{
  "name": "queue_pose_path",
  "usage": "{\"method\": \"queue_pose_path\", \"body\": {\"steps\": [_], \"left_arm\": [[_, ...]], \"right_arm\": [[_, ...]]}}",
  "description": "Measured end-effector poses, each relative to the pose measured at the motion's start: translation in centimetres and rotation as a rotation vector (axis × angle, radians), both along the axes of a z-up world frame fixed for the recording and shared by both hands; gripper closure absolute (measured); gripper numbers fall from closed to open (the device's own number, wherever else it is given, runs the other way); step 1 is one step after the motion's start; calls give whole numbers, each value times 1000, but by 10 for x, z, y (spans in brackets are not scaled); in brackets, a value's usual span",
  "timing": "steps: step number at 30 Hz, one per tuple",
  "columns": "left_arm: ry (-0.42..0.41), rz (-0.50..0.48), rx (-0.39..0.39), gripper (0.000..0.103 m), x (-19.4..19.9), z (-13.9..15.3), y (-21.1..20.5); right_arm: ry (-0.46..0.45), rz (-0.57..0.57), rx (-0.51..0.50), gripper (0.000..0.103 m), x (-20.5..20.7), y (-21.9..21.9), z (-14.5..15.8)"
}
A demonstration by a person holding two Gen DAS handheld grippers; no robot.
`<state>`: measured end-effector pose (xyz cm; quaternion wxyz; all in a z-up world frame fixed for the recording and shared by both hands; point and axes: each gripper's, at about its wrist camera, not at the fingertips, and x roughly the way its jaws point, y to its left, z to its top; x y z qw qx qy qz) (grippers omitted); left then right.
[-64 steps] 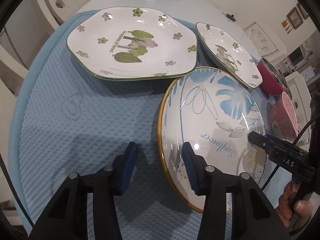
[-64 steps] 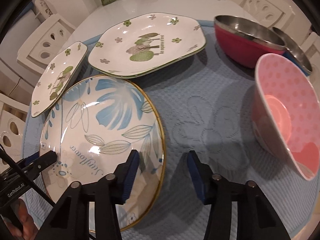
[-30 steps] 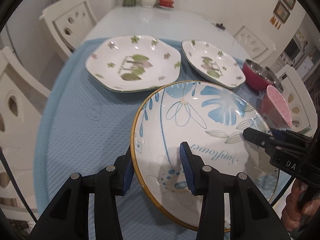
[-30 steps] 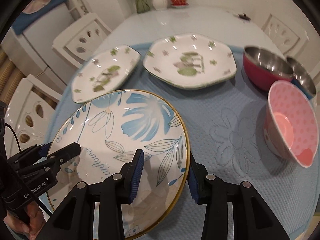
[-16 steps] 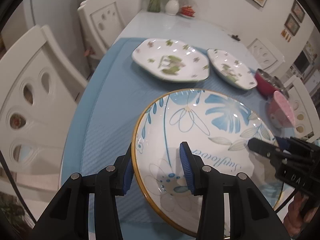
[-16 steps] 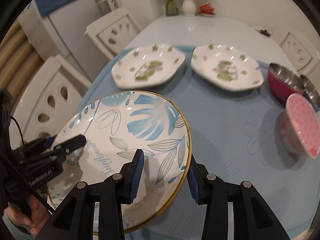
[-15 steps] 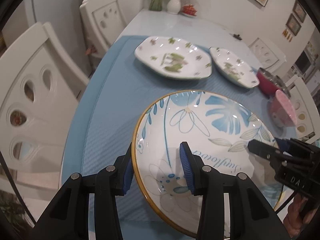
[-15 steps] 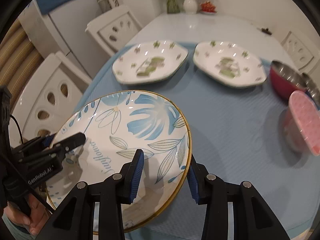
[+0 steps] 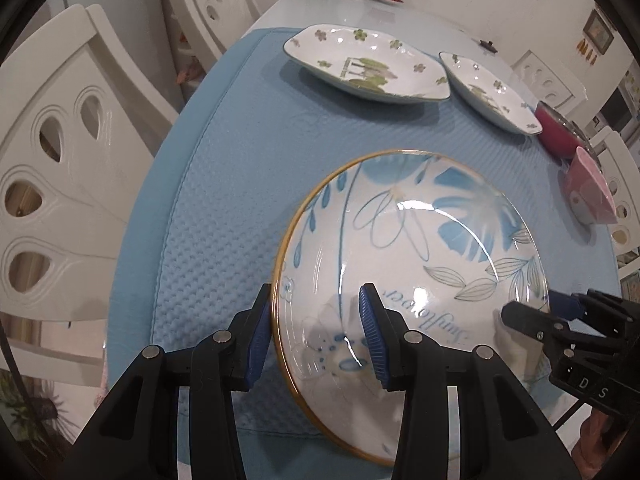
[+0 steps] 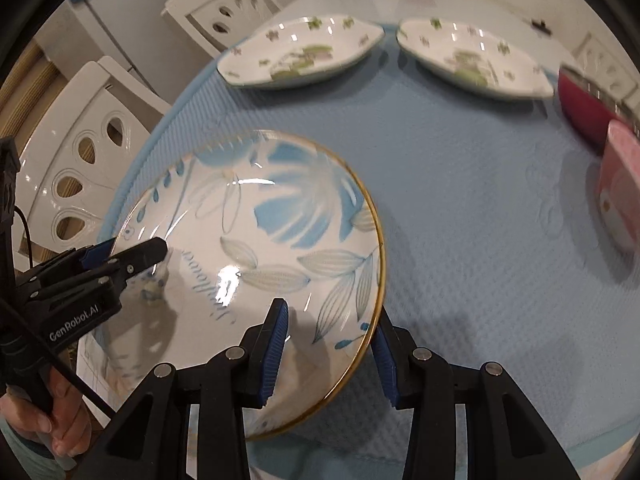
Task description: Organize plates and bowls
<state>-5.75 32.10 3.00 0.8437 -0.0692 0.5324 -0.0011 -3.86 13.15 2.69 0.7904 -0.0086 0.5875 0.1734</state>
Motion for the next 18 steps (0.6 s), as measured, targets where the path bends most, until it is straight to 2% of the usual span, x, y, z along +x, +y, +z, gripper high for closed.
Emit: {"method": "queue_pose_path", "body": {"steps": [8,12,18], "left_arm": [[-37,-15,67,65,-8,15,2],[-54,14,61,64,-15,25,10],[-108,48,-11,63,-25,53,7]], "right_arm": [[28,12,-12,63,-16,4,-1],[9,-23,-15,63,-24,-5,13],[-68,-87,-4,63,-28,-24,55]]}}
